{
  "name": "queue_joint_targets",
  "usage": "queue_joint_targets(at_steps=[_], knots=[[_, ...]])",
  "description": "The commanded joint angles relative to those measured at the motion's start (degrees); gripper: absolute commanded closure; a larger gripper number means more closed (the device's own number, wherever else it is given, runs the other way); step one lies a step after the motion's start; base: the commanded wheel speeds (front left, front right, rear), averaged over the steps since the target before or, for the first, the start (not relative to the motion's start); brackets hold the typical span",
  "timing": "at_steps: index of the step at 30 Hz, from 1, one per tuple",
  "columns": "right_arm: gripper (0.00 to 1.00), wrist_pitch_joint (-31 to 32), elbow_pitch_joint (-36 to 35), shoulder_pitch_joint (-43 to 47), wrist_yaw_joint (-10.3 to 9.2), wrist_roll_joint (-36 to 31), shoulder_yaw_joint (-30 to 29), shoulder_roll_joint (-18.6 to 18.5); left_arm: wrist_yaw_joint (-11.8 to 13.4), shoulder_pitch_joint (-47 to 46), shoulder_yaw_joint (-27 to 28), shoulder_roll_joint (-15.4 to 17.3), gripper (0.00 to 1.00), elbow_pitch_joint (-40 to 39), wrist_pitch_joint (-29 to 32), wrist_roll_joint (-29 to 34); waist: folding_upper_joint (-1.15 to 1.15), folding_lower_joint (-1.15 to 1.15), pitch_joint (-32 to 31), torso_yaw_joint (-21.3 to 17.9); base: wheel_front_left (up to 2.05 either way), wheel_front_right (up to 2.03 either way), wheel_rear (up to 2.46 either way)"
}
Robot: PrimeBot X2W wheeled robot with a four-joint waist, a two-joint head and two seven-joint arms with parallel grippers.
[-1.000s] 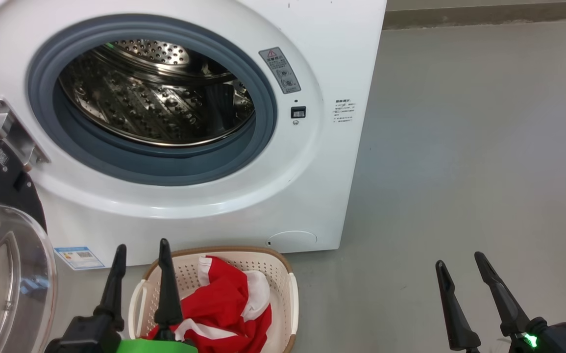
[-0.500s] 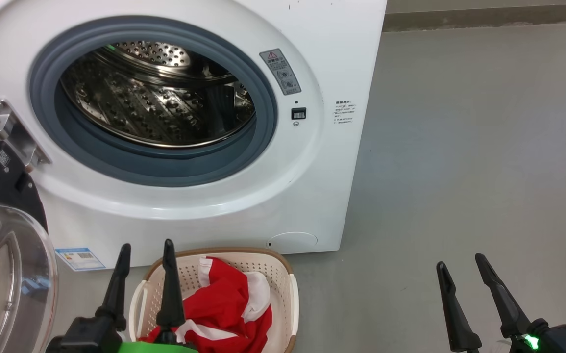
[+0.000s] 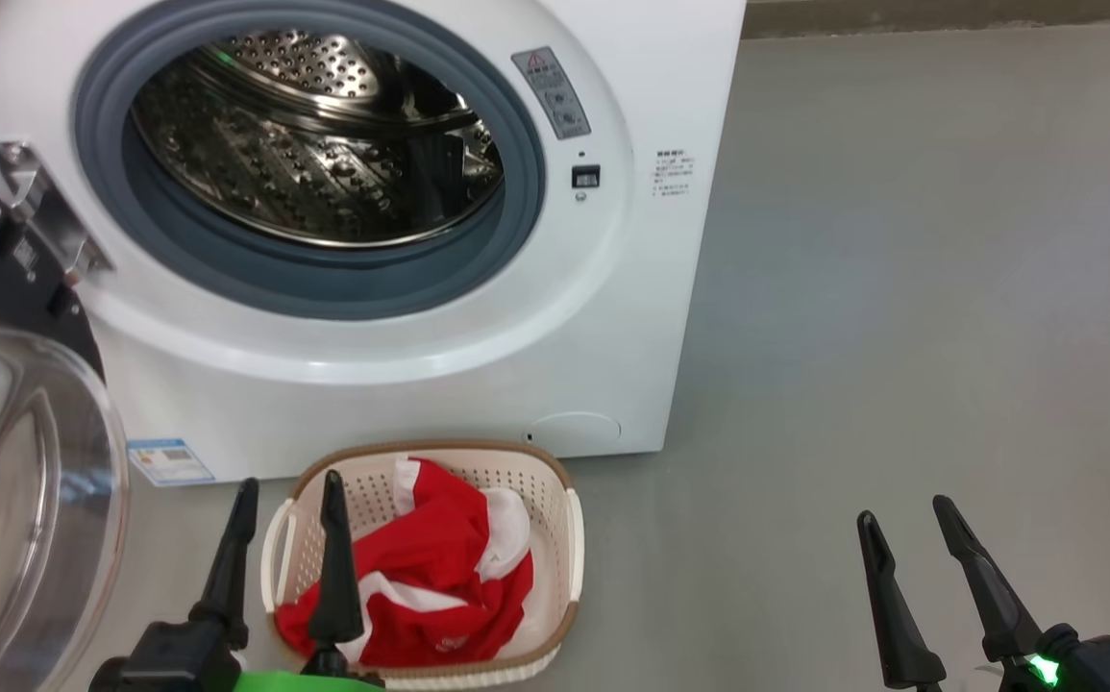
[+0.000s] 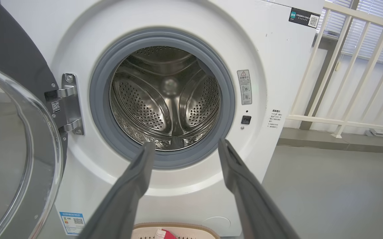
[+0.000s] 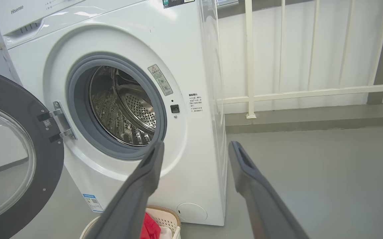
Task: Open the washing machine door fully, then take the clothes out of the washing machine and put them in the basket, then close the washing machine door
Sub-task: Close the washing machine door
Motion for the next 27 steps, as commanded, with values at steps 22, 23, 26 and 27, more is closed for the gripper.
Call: queue_joint_targets(at_steps=[22, 23, 26, 27], knots=[[0.0, -0.3, -1.5, -1.6, 0.09, 0.1, 1.5, -0.5, 2.1, -1.6, 0.9, 1.0, 0.0, -1.6, 0.5, 1.5, 0.0, 0.0, 0.6, 0.2, -0.59, 0.58, 0.02], [0.0, -0.3, -1.5, -1.6, 0.09, 0.1, 1.5, -0.5, 2.2, -1.7, 0.8, 1.0, 0.0, -1.6, 0.5, 1.6, 0.0, 0.0, 0.6, 0.2, 0.0, 0.0, 0.0], [0.0, -0.3, -1.5, -1.6, 0.09, 0.1, 1.4, -0.5, 2.4, -1.8, 0.7, 1.1, 0.0, -1.6, 0.4, 1.8, 0.0, 0.0, 0.7, 0.6, 0.0, 0.0, 0.0], [0.0, -0.3, -1.6, -1.6, 0.09, 0.1, 1.4, -0.5, 2.4, -1.9, 0.6, 1.2, 0.0, -1.6, 0.5, 2.0, 0.0, 0.0, 0.7, 0.9, 0.0, 0.0, 0.0]])
